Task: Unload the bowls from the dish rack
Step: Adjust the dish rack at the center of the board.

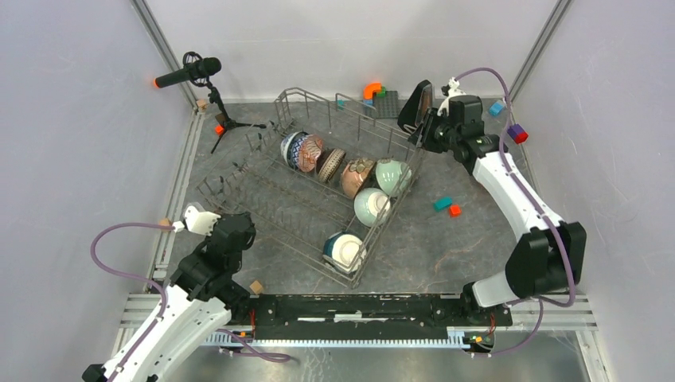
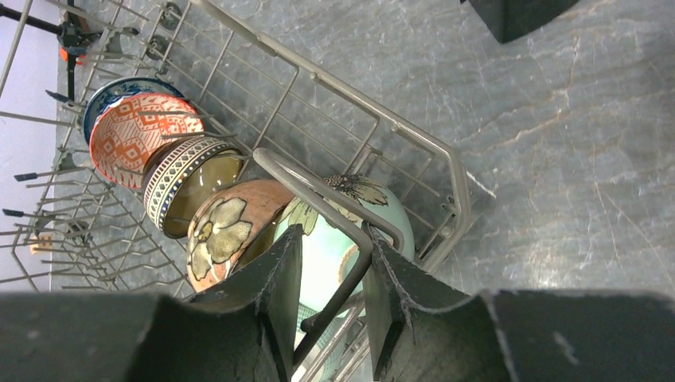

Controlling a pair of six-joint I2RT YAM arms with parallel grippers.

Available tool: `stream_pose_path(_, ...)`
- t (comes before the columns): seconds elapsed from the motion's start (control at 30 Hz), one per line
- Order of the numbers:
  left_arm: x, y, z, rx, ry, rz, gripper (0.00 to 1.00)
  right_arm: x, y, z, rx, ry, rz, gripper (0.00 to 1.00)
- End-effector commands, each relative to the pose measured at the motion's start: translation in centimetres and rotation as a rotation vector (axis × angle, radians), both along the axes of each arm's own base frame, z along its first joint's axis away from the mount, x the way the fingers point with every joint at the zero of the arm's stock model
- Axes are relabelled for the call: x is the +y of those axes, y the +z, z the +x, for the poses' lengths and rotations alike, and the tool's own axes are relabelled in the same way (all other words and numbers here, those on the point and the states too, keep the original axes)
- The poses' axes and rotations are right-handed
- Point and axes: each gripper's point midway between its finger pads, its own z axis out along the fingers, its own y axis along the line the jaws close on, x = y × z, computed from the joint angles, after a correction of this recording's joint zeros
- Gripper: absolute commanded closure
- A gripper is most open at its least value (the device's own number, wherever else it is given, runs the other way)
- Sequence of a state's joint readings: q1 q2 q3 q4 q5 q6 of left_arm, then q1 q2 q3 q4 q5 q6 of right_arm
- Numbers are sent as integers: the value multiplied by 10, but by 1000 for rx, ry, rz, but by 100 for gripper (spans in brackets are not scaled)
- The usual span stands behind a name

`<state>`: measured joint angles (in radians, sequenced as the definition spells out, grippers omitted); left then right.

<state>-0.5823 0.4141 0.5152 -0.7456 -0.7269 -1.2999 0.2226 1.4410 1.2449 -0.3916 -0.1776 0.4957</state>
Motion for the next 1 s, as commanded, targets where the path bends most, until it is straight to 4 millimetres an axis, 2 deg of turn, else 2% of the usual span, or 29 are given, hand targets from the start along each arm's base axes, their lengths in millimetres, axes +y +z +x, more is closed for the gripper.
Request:
stream_pose_path(0.0,-68,-28,-13,126,-372,-53,98,26,10,38,-127,108,-66,77)
stream_pose_path(0.23,-85,-43,-17,160,-411,-90,98,28,2,50,-116,103,-85,70)
stream_pose_path(0.5,-97,-42,-17,163,-425,-87,98,21,9,51,-107,86,-123,42)
stream_pose_path(0.63,-84,-41,-19,165,-384,-50,98,15,21,40,-123,69,-132,32)
stream_pose_path(0.7,-76,-37,-20,158,-364,-29,89,9,29,34,-137,53,-142,28)
stream_pose_path(0.77,-68,-33,-21,151,-343,-8,70,5,36,26,-146,43,-148,24)
stream_pose_path(0.83,-60,-30,-24,149,-330,12,57,1,42,18,-155,32,-150,19)
stream_pose_path(0.97,-49,-27,-29,154,-318,44,36,-7,53,-1,-178,15,-148,8)
